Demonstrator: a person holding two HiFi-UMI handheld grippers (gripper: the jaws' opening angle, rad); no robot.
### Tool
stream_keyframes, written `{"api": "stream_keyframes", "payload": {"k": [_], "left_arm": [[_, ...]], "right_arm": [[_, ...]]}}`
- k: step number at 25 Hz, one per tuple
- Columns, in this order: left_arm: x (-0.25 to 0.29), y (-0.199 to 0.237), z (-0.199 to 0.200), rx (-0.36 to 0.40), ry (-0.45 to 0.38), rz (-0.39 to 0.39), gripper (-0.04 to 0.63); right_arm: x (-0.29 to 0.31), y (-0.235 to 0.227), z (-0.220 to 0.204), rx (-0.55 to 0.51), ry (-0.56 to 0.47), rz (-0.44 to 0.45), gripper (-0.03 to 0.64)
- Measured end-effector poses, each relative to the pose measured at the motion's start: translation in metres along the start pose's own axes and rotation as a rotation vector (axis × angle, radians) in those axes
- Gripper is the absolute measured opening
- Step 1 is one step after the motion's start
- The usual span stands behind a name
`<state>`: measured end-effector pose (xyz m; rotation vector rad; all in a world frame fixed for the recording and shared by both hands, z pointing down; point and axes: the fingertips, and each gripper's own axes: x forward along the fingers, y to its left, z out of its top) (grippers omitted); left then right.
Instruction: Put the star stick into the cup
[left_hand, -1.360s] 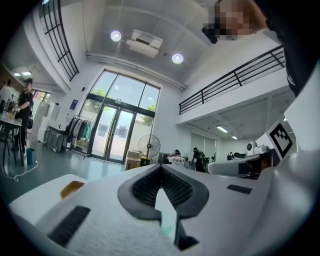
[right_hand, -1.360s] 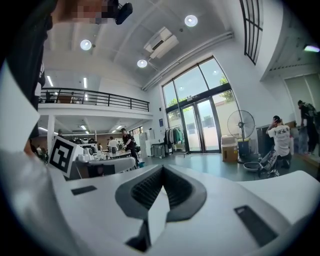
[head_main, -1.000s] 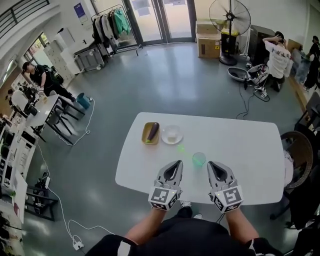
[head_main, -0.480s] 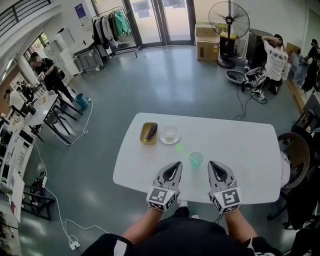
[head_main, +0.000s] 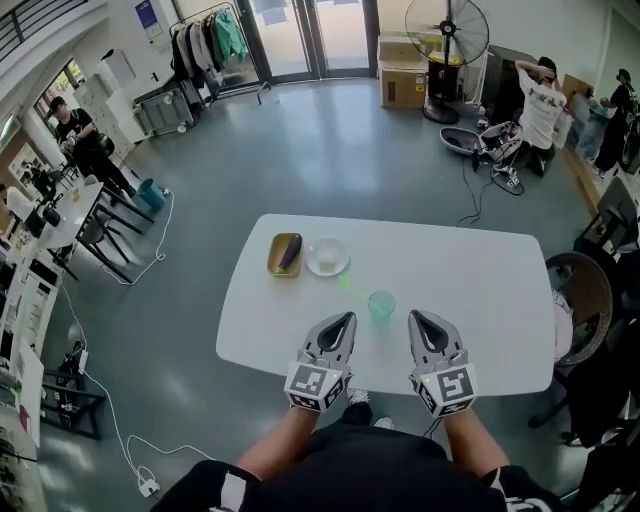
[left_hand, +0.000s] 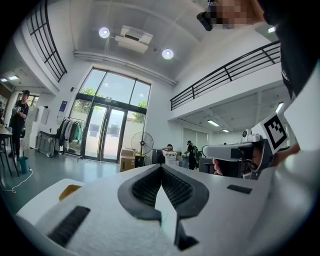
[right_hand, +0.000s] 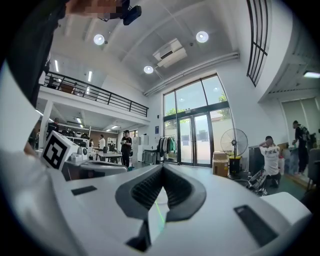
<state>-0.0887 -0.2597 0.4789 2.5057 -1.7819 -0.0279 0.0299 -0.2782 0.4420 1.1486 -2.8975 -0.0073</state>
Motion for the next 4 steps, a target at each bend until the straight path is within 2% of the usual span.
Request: {"api": "stream_keyframes", "payload": {"k": [4], "left_arm": [[0.0063, 0.0004, -0.0012, -0.003, 0.002, 0.002, 0.011]], "right_arm": [[0.0036, -0.0056, -0.002, -0.004, 0.006, 0.004, 0.003]]}}
